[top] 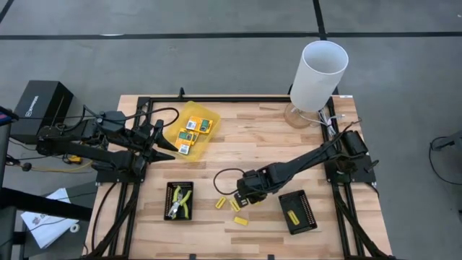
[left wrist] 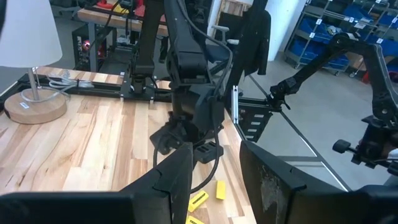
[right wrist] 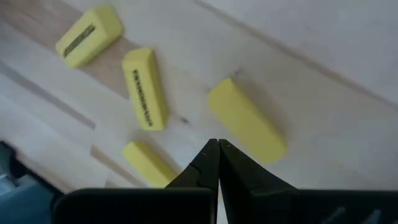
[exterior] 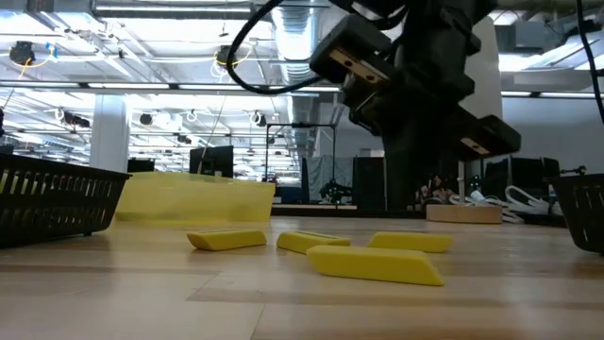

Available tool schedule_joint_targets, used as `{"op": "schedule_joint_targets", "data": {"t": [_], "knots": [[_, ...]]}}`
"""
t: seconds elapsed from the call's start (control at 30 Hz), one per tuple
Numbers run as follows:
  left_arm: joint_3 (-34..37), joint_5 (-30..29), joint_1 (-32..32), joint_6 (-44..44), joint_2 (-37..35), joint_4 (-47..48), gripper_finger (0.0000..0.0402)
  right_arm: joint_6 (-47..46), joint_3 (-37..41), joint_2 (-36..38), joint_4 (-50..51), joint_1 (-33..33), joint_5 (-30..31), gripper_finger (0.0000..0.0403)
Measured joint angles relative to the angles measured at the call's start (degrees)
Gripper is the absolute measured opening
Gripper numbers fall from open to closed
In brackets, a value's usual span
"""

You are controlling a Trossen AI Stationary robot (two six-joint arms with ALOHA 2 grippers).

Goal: Pick & Place School Supplies
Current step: Put the yellow eraser into the right black bin

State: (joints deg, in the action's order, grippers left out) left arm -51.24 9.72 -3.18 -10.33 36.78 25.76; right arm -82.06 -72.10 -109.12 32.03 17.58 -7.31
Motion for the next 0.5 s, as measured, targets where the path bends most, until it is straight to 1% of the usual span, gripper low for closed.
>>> {"op": "schedule_joint_targets", "data": {"t": [0.5], "knots": [[0.02, -0.02, -0.02, 0.00, 0.02, 0.39, 0.0129, 0.73, 2.87, 0.02, -1.13, -1.35, -0.33, 0.0000]]}}
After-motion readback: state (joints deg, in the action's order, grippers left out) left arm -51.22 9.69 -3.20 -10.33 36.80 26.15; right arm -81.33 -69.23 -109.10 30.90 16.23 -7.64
